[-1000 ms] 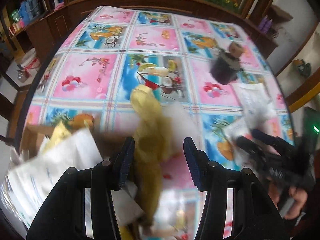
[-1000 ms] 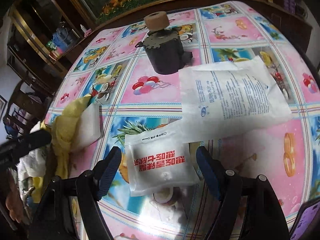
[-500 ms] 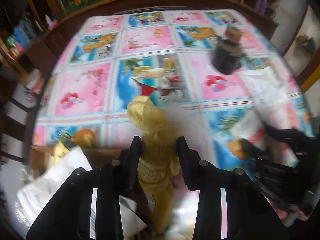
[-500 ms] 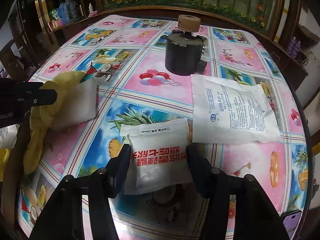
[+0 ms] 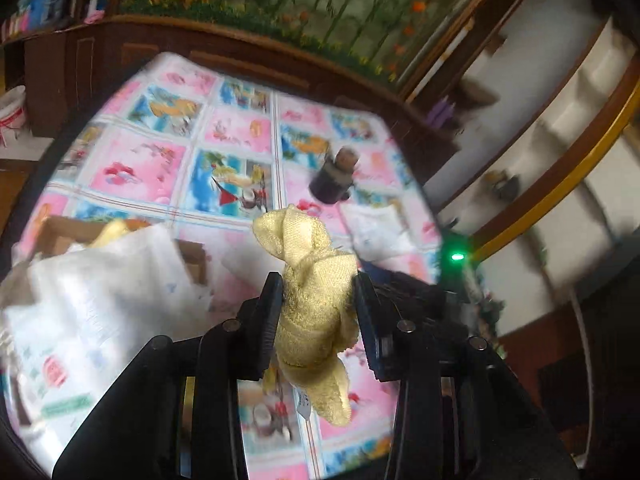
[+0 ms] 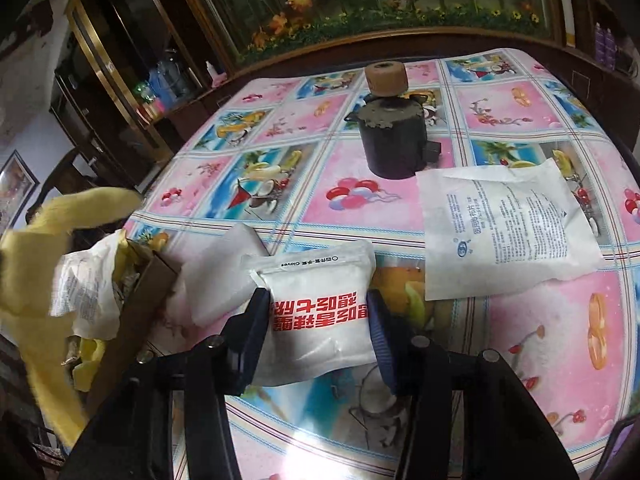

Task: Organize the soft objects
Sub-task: 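Grasp the white red-text packet with the right tool while the left grasps the yellow towel, then carry the packet and yellow towel into the box and open both tools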

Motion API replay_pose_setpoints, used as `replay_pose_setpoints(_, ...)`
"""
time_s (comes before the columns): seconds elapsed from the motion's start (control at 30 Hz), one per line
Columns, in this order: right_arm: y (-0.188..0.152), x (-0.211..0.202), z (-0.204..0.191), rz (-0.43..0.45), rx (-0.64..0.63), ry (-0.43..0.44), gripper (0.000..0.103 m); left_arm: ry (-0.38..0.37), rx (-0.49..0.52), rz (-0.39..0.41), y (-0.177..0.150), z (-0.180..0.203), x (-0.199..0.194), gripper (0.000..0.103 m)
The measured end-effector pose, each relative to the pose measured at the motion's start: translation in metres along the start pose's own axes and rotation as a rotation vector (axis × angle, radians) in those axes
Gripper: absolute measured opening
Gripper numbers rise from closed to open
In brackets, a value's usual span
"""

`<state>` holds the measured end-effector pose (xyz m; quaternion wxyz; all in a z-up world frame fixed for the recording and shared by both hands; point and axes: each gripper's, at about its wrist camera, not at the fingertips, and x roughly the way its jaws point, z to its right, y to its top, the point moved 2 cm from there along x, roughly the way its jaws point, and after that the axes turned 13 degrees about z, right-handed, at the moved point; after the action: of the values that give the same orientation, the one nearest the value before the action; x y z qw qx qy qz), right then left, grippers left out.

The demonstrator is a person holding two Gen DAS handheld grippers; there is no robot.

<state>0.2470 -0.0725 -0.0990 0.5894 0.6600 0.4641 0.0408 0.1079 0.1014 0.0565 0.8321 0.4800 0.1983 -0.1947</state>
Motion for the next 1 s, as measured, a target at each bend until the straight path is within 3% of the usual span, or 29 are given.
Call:
replay_pose_setpoints(0.17, 0.002, -0.007, -0.010, 0.042, -0.008, 0.065, 0.048, 0.043, -0.067, 0.154, -0.007, -0.035, -0.089, 0.036)
replay_pose_setpoints(0.37, -0.005, -0.032, -0.045, 0.094, -0.037, 0.175, 0.048, 0.122, -0.166, 0.189, -0.040, -0.091, -0.140, 0.036)
replay_pose_setpoints(0.53, -0.032, -0.078, -0.127, 0.109, -0.095, 0.341, 0.048, 0.185, -0.209, 0.179, -0.062, -0.127, -0.157, 0.036)
replay_pose_setpoints(0.67, -0.069, -0.084, -0.200, 0.016, -0.201, 0.435, 0.048, 0.249, -0.201, 0.180, -0.075, -0.146, -0.161, 0.036)
replay_pose_setpoints(0.77, -0.093, -0.077, -0.233, -0.040, -0.265, 0.437, 0.048, 0.266, -0.228, 0.205, -0.082, -0.159, -0.160, 0.036)
replay_pose_setpoints(0.9, -0.114, -0.065, -0.259, -0.064, -0.370, 0.344, 0.049, 0.253, -0.217, 0.205, -0.086, -0.166, -0.152, 0.036)
replay_pose_setpoints(1.0, -0.122, -0.070, -0.264, -0.030, -0.454, 0.260, 0.049, 0.258, -0.223, 0.201, -0.087, -0.168, -0.145, 0.036)
